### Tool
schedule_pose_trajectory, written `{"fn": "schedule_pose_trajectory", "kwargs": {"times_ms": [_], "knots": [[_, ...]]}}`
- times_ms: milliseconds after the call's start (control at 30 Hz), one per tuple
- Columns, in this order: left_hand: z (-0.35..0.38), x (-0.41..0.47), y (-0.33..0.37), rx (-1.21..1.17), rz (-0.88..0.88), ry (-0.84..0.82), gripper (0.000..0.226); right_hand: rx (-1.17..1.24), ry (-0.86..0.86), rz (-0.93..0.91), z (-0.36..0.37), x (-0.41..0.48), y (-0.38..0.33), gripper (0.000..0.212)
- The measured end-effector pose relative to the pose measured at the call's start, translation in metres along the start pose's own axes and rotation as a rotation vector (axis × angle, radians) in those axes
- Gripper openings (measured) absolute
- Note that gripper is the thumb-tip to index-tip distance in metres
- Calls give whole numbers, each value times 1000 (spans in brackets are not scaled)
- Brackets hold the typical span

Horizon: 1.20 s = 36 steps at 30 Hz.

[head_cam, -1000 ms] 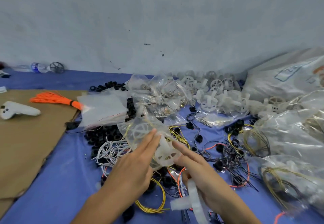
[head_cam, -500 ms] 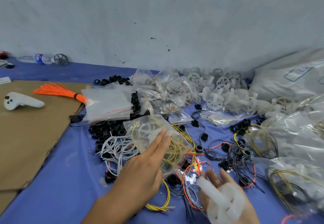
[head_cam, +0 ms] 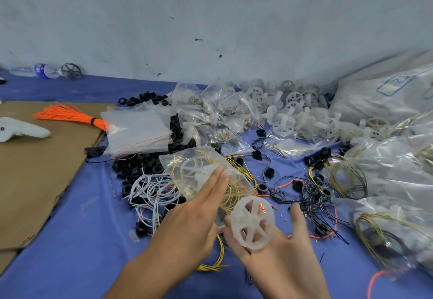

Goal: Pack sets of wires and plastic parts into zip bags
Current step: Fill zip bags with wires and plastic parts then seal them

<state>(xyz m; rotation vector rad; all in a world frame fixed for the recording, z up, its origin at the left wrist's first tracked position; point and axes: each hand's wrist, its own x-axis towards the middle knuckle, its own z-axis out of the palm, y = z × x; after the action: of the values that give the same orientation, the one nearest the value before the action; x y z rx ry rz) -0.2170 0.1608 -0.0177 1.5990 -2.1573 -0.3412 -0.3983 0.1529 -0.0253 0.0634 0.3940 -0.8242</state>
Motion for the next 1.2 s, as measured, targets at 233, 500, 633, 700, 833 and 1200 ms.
{"fn": "schedule_pose_trajectory", "kwargs": {"times_ms": [233, 500, 633, 700, 833, 1200], "knots": [[-2, 0, 3, 96, -6, -60, 107, -198, -53, -134, 14, 8, 3, 79], [-5, 1, 8, 209, -46, -66, 105, -216, -63, -204, 28, 12, 4, 71], [-5, 1, 9, 206, -31, -80, 104, -304, -46, -270, 34, 27, 14, 40], [-6, 1, 9, 190, -25, -76, 104, -376, -7, -283, 36, 41, 14, 29], [-5, 4, 6, 168, 8, -31, 104, -443, 57, -290, 49, 71, 12, 33], [-9, 27, -27, 37, -55, 2, 94, -693, 54, -285, 78, 118, 1, 71]]}}
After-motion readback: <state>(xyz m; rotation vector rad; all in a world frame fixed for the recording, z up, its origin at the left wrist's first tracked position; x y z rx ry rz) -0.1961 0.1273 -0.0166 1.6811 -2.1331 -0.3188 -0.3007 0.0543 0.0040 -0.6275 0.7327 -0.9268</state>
